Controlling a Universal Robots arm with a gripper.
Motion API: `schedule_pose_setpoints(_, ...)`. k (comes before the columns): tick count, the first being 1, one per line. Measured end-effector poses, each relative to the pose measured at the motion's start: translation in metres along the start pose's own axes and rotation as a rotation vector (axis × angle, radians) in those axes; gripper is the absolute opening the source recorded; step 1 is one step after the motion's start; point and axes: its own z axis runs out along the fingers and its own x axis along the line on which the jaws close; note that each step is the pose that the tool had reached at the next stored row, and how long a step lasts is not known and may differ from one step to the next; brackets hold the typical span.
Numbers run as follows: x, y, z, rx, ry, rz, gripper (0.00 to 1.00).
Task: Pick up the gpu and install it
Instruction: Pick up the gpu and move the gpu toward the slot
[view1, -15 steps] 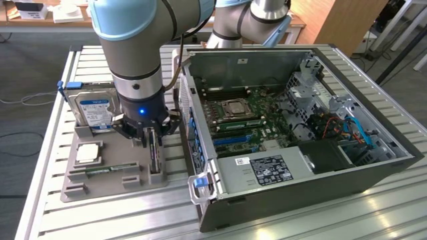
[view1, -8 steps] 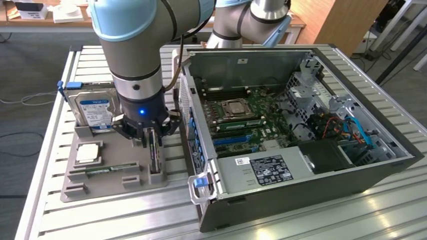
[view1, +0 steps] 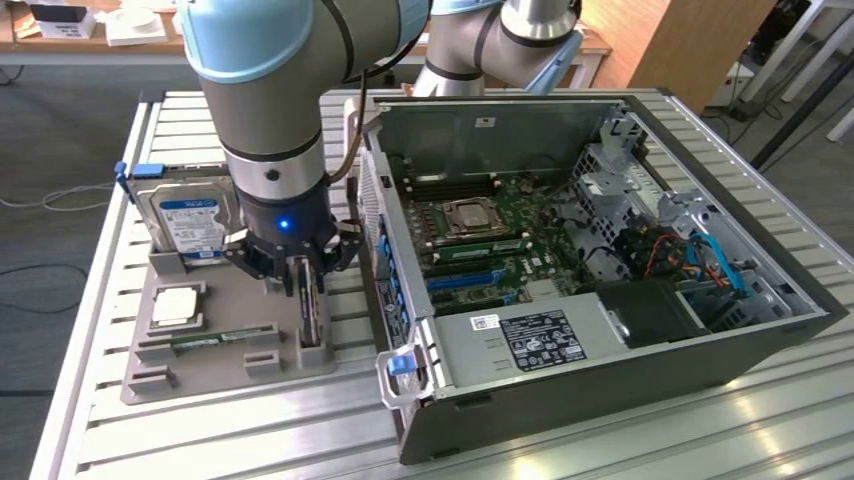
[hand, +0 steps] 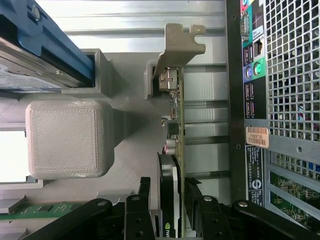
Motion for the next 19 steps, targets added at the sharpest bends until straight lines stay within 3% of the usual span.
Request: schedule_pose_setpoints(19,-0.0005,-0.0012,0.0,0.0013,0.0,0.0,0.41)
